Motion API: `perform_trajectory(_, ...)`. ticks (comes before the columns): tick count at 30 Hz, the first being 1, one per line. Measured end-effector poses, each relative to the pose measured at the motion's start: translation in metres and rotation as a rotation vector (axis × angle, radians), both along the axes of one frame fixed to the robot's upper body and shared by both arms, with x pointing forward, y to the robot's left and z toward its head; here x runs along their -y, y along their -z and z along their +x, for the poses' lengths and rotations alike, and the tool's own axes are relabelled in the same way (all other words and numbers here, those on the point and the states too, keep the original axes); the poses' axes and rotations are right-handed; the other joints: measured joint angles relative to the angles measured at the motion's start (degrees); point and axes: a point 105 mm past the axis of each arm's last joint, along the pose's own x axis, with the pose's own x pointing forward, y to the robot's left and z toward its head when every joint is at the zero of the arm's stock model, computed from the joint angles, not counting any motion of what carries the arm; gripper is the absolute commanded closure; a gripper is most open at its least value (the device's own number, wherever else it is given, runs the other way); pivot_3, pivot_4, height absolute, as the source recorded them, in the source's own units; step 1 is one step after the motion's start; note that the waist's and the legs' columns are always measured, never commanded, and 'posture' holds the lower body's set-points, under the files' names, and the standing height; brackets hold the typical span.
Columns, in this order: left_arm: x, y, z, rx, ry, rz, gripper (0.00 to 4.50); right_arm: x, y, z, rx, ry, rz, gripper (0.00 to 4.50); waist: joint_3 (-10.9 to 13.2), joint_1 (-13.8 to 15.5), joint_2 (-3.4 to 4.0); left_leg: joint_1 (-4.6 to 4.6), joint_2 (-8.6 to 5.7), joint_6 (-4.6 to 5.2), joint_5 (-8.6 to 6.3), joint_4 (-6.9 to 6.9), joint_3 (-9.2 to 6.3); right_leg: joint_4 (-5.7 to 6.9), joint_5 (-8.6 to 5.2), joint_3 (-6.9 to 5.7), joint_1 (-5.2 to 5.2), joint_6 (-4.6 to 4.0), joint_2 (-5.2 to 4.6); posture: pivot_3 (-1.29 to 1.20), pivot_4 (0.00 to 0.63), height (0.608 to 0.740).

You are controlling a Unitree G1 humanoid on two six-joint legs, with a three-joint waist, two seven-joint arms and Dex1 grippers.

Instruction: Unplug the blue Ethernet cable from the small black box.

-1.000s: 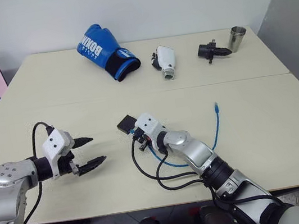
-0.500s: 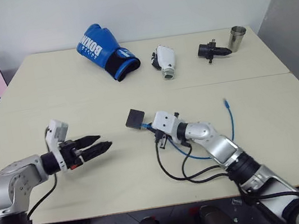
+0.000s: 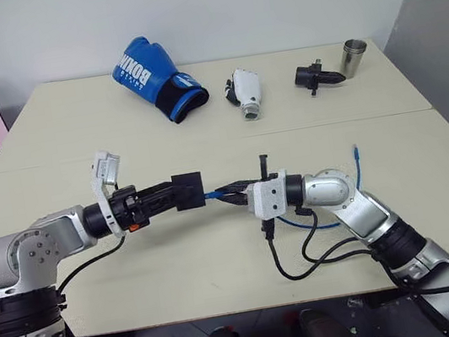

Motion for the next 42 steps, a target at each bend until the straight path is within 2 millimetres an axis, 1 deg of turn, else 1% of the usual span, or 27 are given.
perform_trajectory(3,0.002,0.003,-0.002,-0.025,0.016,0.001,0.0,0.001,-0.001,-0.001,0.021,-0.007,-0.006,4.47,0.0,0.0,0.0,0.0,0.0,0.0,0.0,0.0,0.0,0.0,0.0,0.0,0.0,0.0,-0.01,0.0,0.15,0.74)
perform_trajectory(5,0.003,0.003,-0.003,-0.03,0.025,-0.004,0.37,0.002,-0.001,-0.001,0.034,-0.009,-0.012,4.47,0.0,0.1,0.0,0.0,-0.01,0.0,0.0,0.0,0.01,0.0,0.0,0.0,0.0,0.0,-0.01,0.0,0.15,0.74)
perform_trajectory(6,0.003,0.004,-0.003,-0.034,0.028,-0.006,0.44,0.002,-0.001,-0.001,0.04,-0.01,-0.015,4.47,0.0,0.1,0.0,0.0,-0.01,0.0,0.0,0.0,0.0,0.0,0.0,0.0,0.0,0.0,-0.01,0.0,0.15,0.74)
perform_trajectory(7,0.003,0.004,-0.003,-0.037,0.03,-0.006,0.73,0.002,-0.002,-0.001,0.049,-0.014,-0.017,4.47,0.0,0.1,0.0,0.0,-0.01,0.0,0.0,0.01,0.0,0.0,0.0,0.0,0.0,0.0,-0.01,0.0,0.15,0.74)
perform_trajectory(10,0.004,0.004,-0.003,-0.04,0.032,-0.007,1.38,0.001,-0.004,-0.003,0.079,-0.026,-0.022,4.47,0.0,0.1,0.0,0.0,-0.01,-0.01,0.0,0.01,0.0,0.0,0.0,0.0,0.0,0.0,-0.01,0.0,0.15,0.74)
perform_trajectory(12,0.004,0.005,-0.004,-0.043,0.037,-0.008,1.9,0.001,-0.004,-0.003,0.101,-0.027,-0.036,4.47,0.0,0.1,0.0,0.0,-0.01,-0.01,0.0,0.01,0.01,0.0,0.0,0.01,0.0,0.0,-0.02,0.0,0.15,0.74)
perform_trajectory(20,0.009,0.004,-0.007,-0.048,0.072,-0.025,3.62,0.003,0.0,-0.001,0.133,-0.019,-0.06,4.48,0.0,0.3,0.0,-0.01,-0.02,-0.01,0.0,0.02,0.01,-0.01,0.0,0.01,0.0,0.0,-0.03,0.0,0.15,0.74)
perform_trajectory(21,0.009,0.004,-0.007,-0.046,0.076,-0.026,3.72,0.003,0.001,0.0,0.133,-0.018,-0.06,4.48,0.0,0.3,0.0,-0.01,-0.02,-0.01,0.0,0.02,0.01,-0.01,0.0,0.01,0.0,0.0,-0.03,0.0,0.15,0.74)
perform_trajectory(27,0.011,0.006,-0.008,-0.052,0.084,-0.019,3.72,0.005,0.002,-0.001,0.143,-0.023,-0.073,4.48,0.0,0.3,0.0,-0.01,-0.03,-0.01,0.0,0.02,0.01,-0.01,0.0,0.01,0.01,0.0,-0.03,0.0,0.15,0.74)
perform_trajectory(29,0.012,0.007,-0.008,-0.054,0.086,-0.015,3.72,0.005,0.004,-0.001,0.141,-0.023,-0.076,3.77,0.0,0.3,0.0,0.0,-0.03,-0.01,0.0,0.02,0.01,-0.01,0.0,0.02,0.01,0.0,-0.03,0.0,0.15,0.74)
perform_trajectory(30,0.012,0.007,-0.007,-0.053,0.085,-0.014,3.72,0.005,0.004,-0.002,0.139,-0.023,-0.075,3.66,0.0,0.3,0.0,0.0,-0.03,-0.01,0.0,0.02,0.01,-0.01,0.0,0.02,0.01,0.0,-0.03,0.0,0.15,0.74)
perform_trajectory(36,0.012,0.009,-0.002,-0.026,0.069,0.02,3.72,0.005,-0.004,-0.014,0.132,-0.057,-0.055,2.24,0.0,0.4,0.0,-0.01,-0.04,-0.01,0.0,0.03,0.0,-0.02,0.0,0.01,0.03,0.0,-0.04,0.0,0.15,0.74)
perform_trajectory(39,0.016,0.014,-0.002,-0.003,0.093,0.052,3.72,0.01,0.001,-0.021,0.075,-0.05,-0.058,2.22,0.0,0.4,0.0,-0.02,-0.06,-0.01,0.0,0.03,0.01,-0.05,0.0,0.01,0.04,0.0,-0.06,0.0,0.15,0.74)
perform_trajectory(41,0.019,0.018,-0.003,0.033,0.118,0.08,3.72,0.015,0.003,-0.026,0.008,-0.042,-0.054,2.22,0.0,0.5,0.0,-0.02,-0.06,-0.01,0.0,0.04,0.01,-0.06,0.0,0.01,0.05,0.0,-0.07,0.0,0.15,0.74)
perform_trajectory(42,0.02,0.02,-0.004,0.059,0.134,0.092,3.72,0.019,0.003,-0.029,-0.055,-0.031,-0.038,2.22,0.0,0.5,0.0,-0.02,-0.06,-0.01,0.0,0.04,0.0,-0.06,0.0,0.01,0.05,0.0,-0.07,0.0,0.15,0.74)
